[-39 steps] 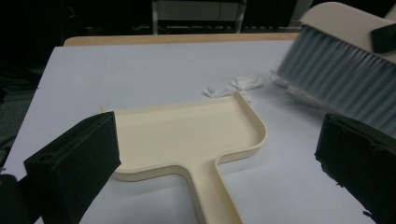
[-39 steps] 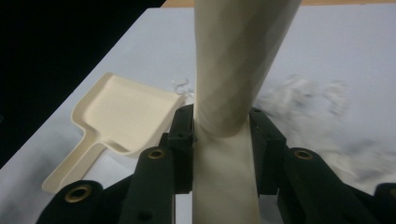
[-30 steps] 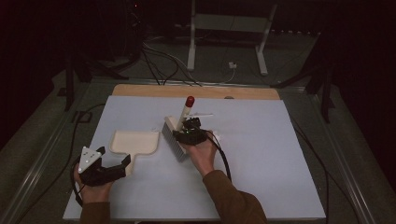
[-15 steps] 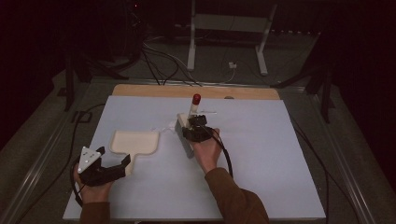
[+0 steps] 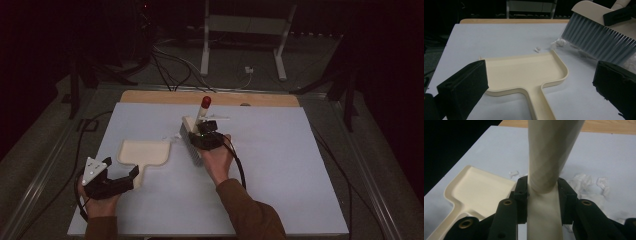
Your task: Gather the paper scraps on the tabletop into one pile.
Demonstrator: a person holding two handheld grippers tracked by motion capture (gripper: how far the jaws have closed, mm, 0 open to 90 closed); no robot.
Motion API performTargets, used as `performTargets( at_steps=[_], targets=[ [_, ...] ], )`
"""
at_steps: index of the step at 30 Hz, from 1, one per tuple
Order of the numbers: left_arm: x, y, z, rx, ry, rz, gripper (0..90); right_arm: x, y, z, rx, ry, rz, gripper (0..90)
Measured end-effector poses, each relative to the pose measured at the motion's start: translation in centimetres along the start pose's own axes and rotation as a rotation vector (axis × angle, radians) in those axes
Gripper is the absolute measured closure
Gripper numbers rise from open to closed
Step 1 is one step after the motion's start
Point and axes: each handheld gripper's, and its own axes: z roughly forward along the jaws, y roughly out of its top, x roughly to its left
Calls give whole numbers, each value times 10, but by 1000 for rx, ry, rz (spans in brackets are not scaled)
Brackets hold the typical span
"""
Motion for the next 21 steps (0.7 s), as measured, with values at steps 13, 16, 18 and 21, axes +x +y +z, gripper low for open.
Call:
performTargets(
  at_steps=[13,16,18,21],
  targets=[
    [2,0,-1,-6,-2,-12,6,7,5,12,34,-85,-34,673],
    [1,0,-1,-1,-1,-7,6,-3,7,3,17,-131,-17,673],
    [0,0,0,-3,-2,-6,7,-7,9,-3,2,-151,-13,673],
    [-1,0,0,2,-2,-1,6,-10,12,-10,-20,-149,-11,673]
  ],
)
